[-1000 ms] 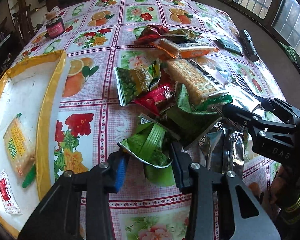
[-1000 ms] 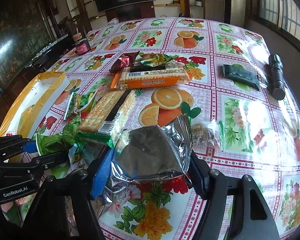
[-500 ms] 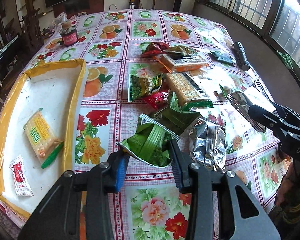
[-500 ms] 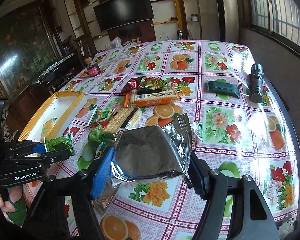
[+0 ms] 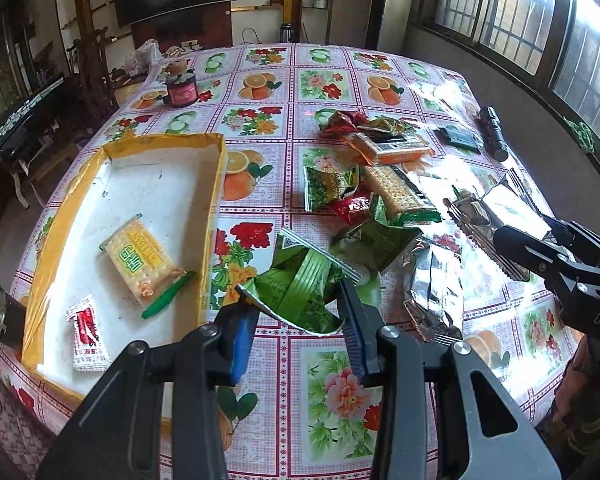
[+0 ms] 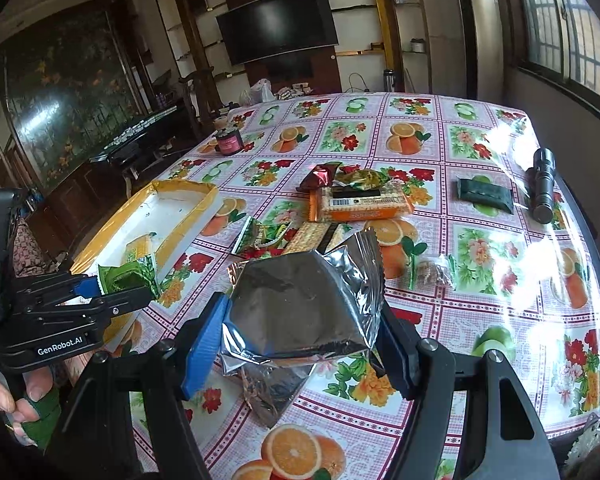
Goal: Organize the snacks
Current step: 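Carry the green bag and silver foil bag over the white tray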
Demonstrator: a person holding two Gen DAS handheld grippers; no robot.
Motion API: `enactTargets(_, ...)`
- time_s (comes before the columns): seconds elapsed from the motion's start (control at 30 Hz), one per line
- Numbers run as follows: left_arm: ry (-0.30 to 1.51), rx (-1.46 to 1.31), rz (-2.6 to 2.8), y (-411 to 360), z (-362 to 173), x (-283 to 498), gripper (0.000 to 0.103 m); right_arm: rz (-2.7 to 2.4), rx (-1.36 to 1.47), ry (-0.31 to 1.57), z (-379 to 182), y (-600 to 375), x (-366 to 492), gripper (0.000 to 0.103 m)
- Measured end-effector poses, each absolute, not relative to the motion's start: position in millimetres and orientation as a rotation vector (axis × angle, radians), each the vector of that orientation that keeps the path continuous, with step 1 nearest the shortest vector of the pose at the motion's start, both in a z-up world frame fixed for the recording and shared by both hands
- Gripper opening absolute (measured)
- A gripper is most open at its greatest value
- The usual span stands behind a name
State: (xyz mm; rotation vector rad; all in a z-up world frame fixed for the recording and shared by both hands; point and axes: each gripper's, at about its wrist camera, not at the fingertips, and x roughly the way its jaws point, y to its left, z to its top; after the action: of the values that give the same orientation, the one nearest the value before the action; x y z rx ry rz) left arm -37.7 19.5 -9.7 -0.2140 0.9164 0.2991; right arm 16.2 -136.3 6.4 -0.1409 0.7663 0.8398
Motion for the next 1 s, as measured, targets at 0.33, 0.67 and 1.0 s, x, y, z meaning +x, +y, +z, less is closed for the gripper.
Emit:
enactTargets(0.33,0.894,-0.243,0.358,46.8,-4.6,-57.8,0.041,0.907,-0.157,0.767,7.5,-108.0,4.4,0.07)
enactTargets(0.67,0.88,-0.261,0.43,76.5,-5.9,-72.1,0.041,0.972,-0.19,0.779,4.8,-71.4,-3.9,0.07)
enactTargets(1.0,0.887,-0.294,0.469,103.9,-12.6,-82.9,0.041,1.035,-0.223,0.788,2.9,-32.6,-11.4,0.07)
